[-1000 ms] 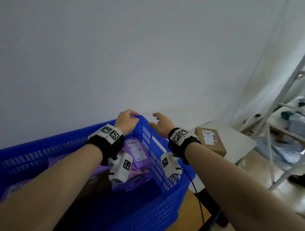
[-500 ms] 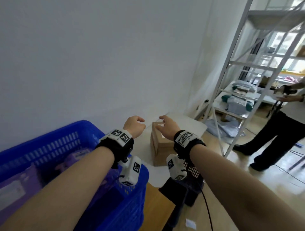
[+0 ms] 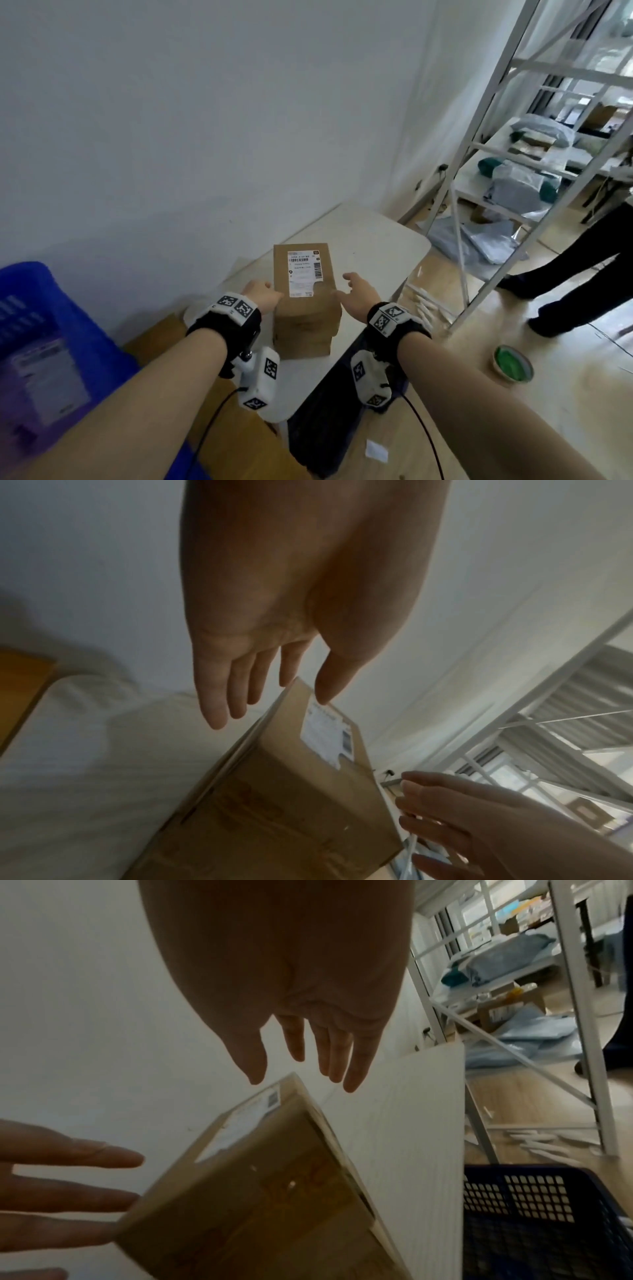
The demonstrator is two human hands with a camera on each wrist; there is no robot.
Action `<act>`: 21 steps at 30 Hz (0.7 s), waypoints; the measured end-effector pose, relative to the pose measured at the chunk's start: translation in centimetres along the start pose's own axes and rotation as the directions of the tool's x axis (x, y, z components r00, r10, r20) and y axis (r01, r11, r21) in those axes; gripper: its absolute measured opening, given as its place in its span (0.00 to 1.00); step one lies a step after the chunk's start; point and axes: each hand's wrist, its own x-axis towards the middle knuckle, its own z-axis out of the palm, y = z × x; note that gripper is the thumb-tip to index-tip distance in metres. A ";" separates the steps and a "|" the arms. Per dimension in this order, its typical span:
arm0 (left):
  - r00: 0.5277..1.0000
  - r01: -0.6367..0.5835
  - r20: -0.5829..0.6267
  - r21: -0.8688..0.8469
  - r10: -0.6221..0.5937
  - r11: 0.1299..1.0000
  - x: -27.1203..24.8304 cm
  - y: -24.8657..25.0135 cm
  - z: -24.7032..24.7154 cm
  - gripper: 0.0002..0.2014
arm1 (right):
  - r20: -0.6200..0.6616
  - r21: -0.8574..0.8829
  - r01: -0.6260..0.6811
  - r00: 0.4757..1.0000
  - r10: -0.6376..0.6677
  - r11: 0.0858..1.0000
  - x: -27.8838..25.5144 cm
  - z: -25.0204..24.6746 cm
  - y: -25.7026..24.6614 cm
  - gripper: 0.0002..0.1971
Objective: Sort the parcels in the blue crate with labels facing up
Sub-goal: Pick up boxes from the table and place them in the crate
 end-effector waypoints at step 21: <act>0.995 0.101 0.034 -0.471 -0.097 0.876 -0.4 0.4 1.5 0.24 | 0.150 0.602 -0.023 0.985 -0.085 0.799 1.7 -1.5 -0.6 0.21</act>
